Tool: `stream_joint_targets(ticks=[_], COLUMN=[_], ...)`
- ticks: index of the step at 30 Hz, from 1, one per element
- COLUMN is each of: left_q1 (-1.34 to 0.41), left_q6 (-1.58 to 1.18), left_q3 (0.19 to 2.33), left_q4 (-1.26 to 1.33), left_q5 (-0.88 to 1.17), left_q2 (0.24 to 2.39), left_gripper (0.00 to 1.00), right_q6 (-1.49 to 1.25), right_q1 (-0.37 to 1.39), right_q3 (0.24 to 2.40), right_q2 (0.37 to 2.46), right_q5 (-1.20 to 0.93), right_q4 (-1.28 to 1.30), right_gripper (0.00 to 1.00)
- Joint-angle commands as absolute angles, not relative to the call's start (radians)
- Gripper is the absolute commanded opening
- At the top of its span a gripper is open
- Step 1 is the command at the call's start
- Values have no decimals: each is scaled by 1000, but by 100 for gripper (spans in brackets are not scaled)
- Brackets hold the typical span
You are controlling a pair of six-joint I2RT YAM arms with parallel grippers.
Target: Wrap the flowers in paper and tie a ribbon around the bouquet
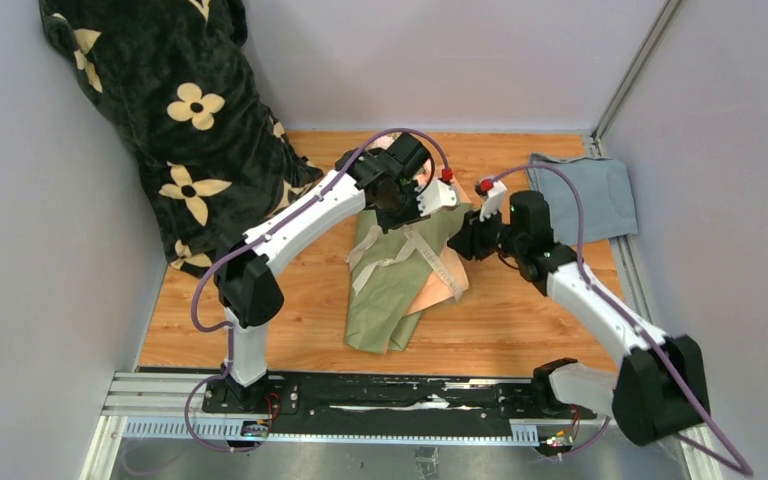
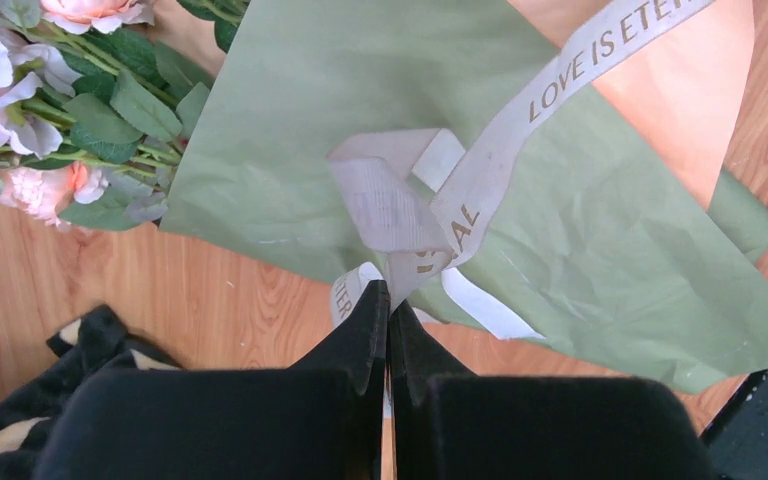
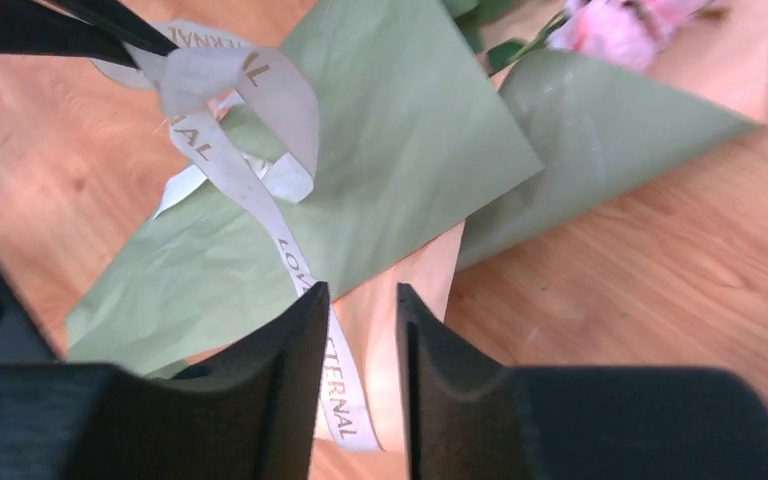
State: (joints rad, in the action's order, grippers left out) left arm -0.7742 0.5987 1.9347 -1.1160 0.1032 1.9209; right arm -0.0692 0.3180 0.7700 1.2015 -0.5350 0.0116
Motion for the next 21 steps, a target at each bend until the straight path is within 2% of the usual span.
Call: stream_joint_targets(ticks=[1, 5, 7, 12, 13, 14, 18, 21], left_q1=[-772, -766, -761, -761, -761, -761, -761, -761], left_q6=[556, 547, 540, 528, 524, 523, 520, 519], left_q3=[1931, 1929, 1923, 1915, 1915, 1916, 1910, 1909], left_q4=[-1066, -1051, -1041, -1025, -1025, -1026, -1023, -1020], left_q5=[118, 112, 113, 130, 132, 132, 137, 140], left_q2=[1942, 1941, 1938, 1936, 1937, 1937, 1934, 1937], left_gripper=[0, 0, 0, 0, 0, 0, 0, 0], right_q6=[-205, -306, -376, -518, -526, -534, -575, -608], right_q1=[447, 683, 748, 761, 765, 769, 770, 770], right_q3=[579, 393, 329, 350, 391, 409, 438, 489], right_q2=[1030, 931, 940, 1116, 1167, 1191, 1300, 1353], right_q5=[-254, -54, 15, 18, 17, 23, 86, 118], right_q4=[-133, -397, -557, -748, -736, -723, -795, -751], right_gripper=[38, 41, 42, 47, 53, 55, 57, 57])
